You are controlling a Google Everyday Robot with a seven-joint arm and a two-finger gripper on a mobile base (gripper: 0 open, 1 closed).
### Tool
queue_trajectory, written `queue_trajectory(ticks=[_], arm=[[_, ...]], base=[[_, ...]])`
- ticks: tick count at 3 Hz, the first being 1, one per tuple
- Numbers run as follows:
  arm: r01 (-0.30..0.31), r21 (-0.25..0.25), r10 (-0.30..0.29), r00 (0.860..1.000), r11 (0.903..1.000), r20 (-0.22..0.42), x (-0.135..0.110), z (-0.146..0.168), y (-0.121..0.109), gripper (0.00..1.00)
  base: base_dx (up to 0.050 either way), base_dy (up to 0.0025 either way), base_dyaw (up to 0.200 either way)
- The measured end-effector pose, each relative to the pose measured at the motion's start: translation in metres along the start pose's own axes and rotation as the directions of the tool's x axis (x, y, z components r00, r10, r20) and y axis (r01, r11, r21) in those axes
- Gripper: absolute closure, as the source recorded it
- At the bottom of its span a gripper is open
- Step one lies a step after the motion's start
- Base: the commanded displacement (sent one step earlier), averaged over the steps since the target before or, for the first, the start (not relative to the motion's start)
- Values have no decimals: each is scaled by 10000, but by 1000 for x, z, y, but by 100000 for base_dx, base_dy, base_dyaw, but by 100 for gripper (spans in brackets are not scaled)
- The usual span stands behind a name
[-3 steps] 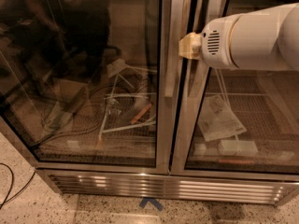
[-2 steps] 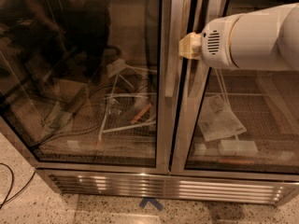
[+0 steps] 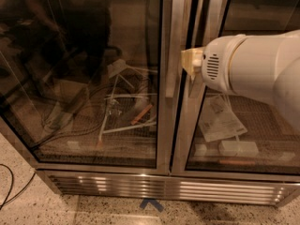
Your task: Open top drawer
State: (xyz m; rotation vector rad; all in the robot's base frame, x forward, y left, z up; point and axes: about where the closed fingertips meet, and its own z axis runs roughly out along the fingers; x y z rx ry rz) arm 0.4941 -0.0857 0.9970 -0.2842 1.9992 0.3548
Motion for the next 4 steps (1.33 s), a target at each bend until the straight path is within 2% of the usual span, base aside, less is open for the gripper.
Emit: queue_trajectory(ticks=[1, 2, 3, 4], arm=[[376, 701, -425, 9967, 9968, 695, -3, -11, 8, 100], [297, 796, -383, 9933, 9964, 1090, -15, -10, 3, 100], [101, 419, -149, 9931, 9991, 1163, -37, 9, -10, 100], [68, 320, -103, 9939, 9995, 1098, -40, 13, -7, 100]], base=[[0, 0, 0], [0, 0, 0], [0, 0, 0], [0, 0, 0]])
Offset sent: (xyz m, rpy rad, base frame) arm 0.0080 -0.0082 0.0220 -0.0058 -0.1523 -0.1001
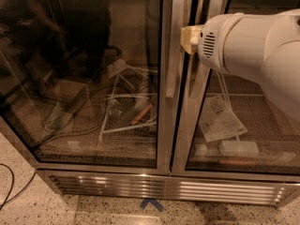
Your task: Open top drawer
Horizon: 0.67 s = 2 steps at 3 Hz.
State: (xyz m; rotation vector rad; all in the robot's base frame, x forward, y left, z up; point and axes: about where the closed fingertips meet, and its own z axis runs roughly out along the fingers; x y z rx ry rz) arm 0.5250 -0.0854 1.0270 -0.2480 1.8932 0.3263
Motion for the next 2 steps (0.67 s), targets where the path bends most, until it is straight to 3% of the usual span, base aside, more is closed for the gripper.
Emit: queue_trajectory(ticks=[2], arm=[[-161, -269, 158, 9998, 9995, -106, 3, 11, 5, 100]], base=[[0, 0, 0]])
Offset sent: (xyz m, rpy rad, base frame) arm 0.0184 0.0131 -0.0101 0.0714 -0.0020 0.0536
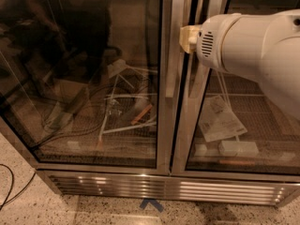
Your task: Open top drawer
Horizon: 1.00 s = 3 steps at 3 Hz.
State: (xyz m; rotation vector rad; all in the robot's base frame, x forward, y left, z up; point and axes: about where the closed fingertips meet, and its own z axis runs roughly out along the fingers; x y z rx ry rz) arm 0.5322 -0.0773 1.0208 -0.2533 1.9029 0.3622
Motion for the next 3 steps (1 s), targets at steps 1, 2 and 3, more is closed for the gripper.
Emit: queue_trajectory(ticks=[1, 2, 3], arm=[[0, 0, 0, 10000, 10000, 0, 0, -2, 0, 100], [-129, 87, 129, 9999, 9999, 64, 4, -1, -9, 100], [-240, 130, 239, 9996, 9996, 115, 5, -2, -13, 100]], base=[[0, 0, 0], [0, 0, 0], [0, 0, 0]])
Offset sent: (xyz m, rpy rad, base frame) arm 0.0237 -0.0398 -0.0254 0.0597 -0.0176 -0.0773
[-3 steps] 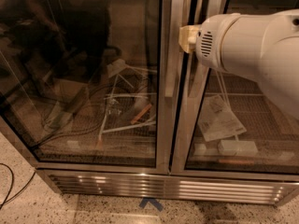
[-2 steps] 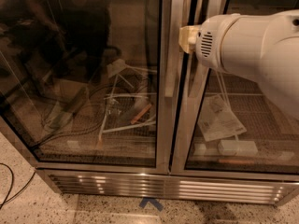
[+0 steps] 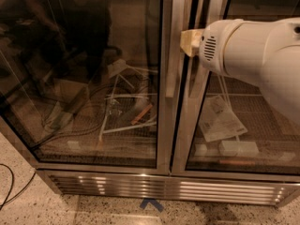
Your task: Open top drawer
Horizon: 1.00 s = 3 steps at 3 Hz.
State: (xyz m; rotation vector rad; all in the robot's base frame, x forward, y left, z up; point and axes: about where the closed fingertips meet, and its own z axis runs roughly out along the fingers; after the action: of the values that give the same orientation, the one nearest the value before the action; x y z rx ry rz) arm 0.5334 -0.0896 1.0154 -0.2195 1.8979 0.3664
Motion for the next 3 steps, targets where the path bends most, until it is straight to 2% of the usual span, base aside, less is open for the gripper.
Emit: queue_trajectory(ticks=[1, 3], arm=[[-500, 188, 496, 9985, 9986, 228, 3, 3, -13, 100], [-562, 228, 552, 9975, 9982, 432, 1, 6, -10, 100]], base=[[0, 0, 0], [0, 0, 0]])
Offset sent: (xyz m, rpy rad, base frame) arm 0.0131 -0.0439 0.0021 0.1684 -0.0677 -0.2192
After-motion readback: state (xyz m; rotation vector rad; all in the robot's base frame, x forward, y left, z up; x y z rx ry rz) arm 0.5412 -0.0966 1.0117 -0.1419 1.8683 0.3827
